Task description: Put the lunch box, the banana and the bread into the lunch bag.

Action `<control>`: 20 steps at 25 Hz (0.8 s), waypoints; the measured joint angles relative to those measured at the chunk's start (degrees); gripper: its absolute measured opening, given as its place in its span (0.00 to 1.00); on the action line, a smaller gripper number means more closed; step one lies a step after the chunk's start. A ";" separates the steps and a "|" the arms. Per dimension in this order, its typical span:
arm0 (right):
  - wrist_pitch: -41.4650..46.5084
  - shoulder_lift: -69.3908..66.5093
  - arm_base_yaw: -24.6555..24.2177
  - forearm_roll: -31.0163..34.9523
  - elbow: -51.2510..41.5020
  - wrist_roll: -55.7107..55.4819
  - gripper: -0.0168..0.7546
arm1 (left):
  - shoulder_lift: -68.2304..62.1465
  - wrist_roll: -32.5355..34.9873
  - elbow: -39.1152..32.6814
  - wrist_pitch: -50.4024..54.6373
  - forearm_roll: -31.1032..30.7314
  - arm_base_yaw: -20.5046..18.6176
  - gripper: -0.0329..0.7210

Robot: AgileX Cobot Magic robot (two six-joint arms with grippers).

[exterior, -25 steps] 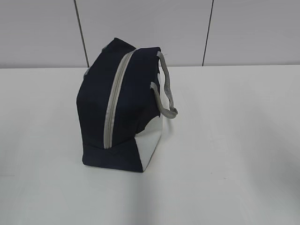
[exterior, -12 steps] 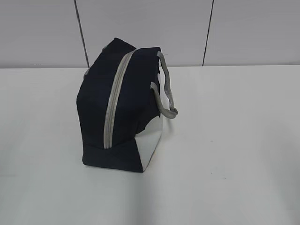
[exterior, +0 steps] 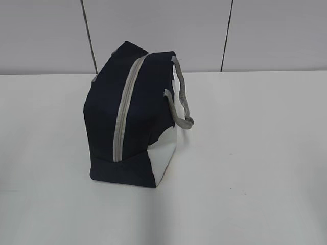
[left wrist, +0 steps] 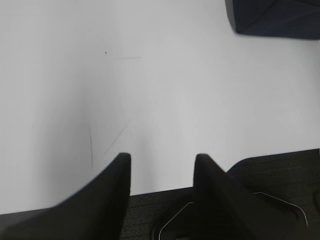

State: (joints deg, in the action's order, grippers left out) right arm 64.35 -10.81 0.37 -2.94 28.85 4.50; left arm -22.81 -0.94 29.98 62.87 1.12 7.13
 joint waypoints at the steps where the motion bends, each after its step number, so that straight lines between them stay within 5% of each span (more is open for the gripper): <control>1: 0.00 0.00 0.00 0.00 0.00 0.00 0.59 | 0.00 0.00 0.00 0.00 0.00 0.00 0.45; 10: 0.12 0.48 0.00 -0.12 -0.13 0.00 0.59 | 2.39 0.00 0.00 -0.01 0.05 -0.32 0.45; 20: 0.34 9.17 -0.37 -0.12 -0.13 0.00 0.59 | 17.18 0.00 0.00 0.10 0.05 -9.00 0.45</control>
State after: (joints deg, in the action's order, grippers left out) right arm 64.68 -1.64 0.00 -3.06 28.72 4.50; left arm -5.63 -0.94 29.98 62.97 1.18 -1.87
